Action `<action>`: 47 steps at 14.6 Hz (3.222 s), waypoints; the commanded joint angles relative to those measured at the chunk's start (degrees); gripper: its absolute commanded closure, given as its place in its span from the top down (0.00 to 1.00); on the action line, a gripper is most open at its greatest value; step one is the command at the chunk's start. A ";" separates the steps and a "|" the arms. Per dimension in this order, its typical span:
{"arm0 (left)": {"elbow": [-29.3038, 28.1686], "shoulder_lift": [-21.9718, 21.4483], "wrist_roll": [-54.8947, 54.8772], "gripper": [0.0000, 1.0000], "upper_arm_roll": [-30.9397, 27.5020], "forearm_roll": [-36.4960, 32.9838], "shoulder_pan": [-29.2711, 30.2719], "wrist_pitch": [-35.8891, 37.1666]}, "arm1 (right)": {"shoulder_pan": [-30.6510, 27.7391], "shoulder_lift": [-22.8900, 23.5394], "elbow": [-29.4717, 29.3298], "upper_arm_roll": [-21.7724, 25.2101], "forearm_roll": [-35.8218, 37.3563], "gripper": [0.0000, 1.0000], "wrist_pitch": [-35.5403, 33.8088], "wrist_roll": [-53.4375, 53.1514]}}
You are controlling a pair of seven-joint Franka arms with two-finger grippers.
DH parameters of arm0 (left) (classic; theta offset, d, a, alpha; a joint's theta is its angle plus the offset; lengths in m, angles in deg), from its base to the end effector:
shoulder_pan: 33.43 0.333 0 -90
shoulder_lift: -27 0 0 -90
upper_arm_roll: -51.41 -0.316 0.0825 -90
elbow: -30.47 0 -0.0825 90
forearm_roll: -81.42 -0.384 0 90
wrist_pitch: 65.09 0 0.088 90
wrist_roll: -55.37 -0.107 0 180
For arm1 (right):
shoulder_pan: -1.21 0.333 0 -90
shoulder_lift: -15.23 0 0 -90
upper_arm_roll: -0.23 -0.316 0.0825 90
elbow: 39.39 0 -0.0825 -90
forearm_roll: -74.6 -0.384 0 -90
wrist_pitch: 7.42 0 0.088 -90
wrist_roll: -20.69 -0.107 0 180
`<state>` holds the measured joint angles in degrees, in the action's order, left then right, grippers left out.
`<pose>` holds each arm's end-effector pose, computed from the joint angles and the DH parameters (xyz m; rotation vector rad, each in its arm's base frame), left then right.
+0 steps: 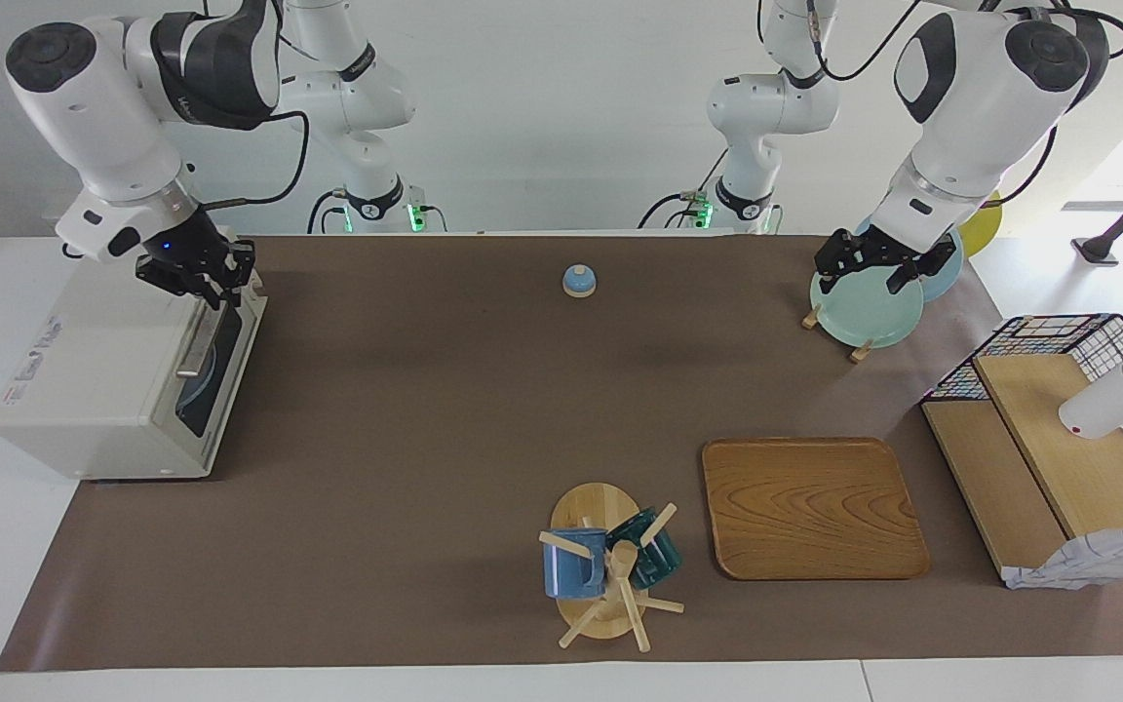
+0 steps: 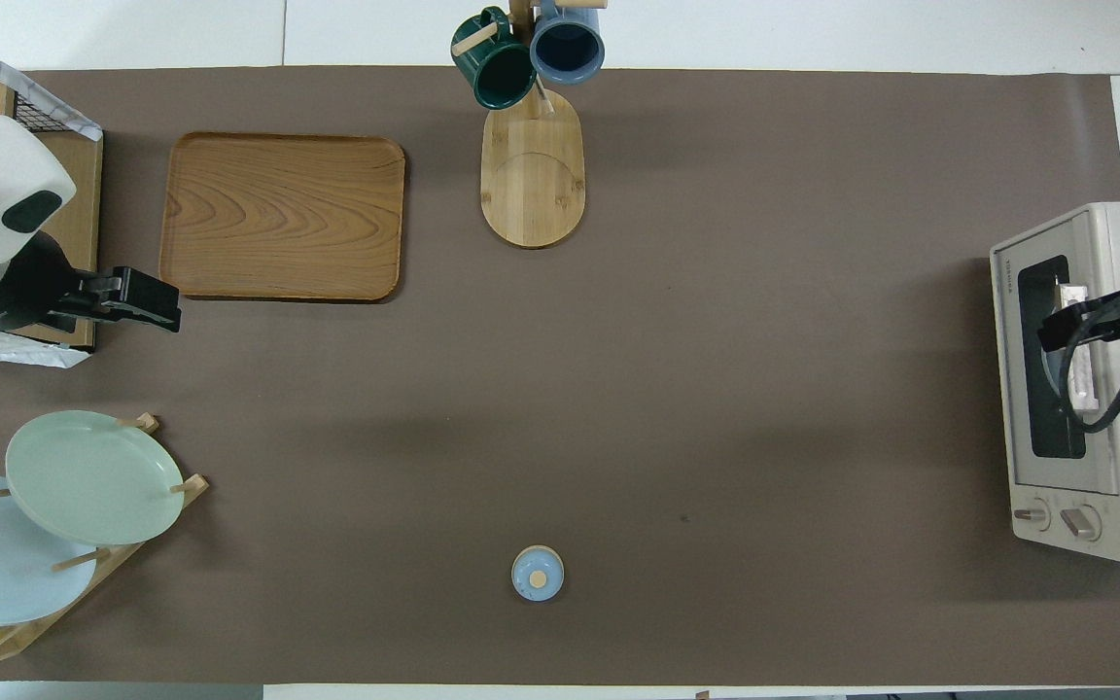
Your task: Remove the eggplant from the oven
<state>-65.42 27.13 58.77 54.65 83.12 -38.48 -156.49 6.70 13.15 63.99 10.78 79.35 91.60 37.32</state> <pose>0.5466 -0.0828 0.5769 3.1148 -0.1300 -0.1298 0.5446 -0.0572 0.5469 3.0564 0.3327 -0.0826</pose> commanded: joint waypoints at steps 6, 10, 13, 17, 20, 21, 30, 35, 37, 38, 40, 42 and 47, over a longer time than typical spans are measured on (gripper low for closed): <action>-0.78 -0.92 0.02 1.00 -0.07 0.49 0.30 -0.53 | -2.76 -4.33 8.94 0.00 3.77 0.00 6.80 -2.66; -0.78 -0.92 0.11 1.00 -0.07 0.49 0.30 -0.53 | -4.87 -4.16 13.16 0.00 3.86 0.00 10.83 -2.92; -0.78 -0.92 0.11 1.00 -0.07 0.49 0.30 -0.53 | -5.93 -3.19 13.87 0.00 3.86 0.00 13.22 -3.01; -0.78 -0.92 0.11 1.00 -0.16 0.49 0.30 -0.53 | -6.81 -2.31 14.83 0.00 3.86 0.00 15.77 -2.66; -0.78 -0.92 0.11 1.00 -0.07 0.49 0.22 -0.44 | -6.81 -2.13 15.45 -0.08 3.86 0.00 16.12 -2.92; -0.78 -0.92 0.11 1.00 -0.07 0.58 0.22 -0.44 | -6.81 -1.96 15.62 -0.08 3.86 0.00 16.47 -3.01; -0.78 -0.92 0.02 1.00 -0.07 0.49 0.04 -0.44 | -2.60 -0.29 16.42 -0.35 3.68 0.00 18.05 -6.52; -0.70 -0.92 0.11 1.00 -0.07 0.49 0.04 -0.88 | -0.83 -0.11 21.42 -0.35 3.24 0.00 24.46 -8.46; -0.70 -0.92 0.20 1.00 -0.07 0.49 0.04 -0.88 | 0.04 1.11 22.13 -0.35 2.98 0.00 26.39 -8.55; -0.70 -0.92 0.20 1.00 -0.07 0.49 0.04 -0.88 | 0.57 2.16 22.22 -0.35 2.89 0.00 27.45 -9.07; -0.78 -0.92 0.20 1.00 -0.07 0.49 -0.05 -0.88 | 2.14 3.66 23.00 -0.43 2.81 0.00 30.25 -11.00; -0.78 -0.92 0.20 1.00 -0.07 0.49 -0.22 -0.79 | 3.56 3.58 24.93 -0.43 2.80 0.00 33.16 -12.23; -0.78 -0.92 0.20 1.00 -0.07 0.49 -0.14 -0.53 | 4.00 5.07 26.79 -0.43 2.80 0.00 37.03 -13.12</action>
<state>-65.42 27.13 58.77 54.82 83.12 -38.43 -156.54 12.25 17.18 89.79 9.18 80.25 125.46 24.26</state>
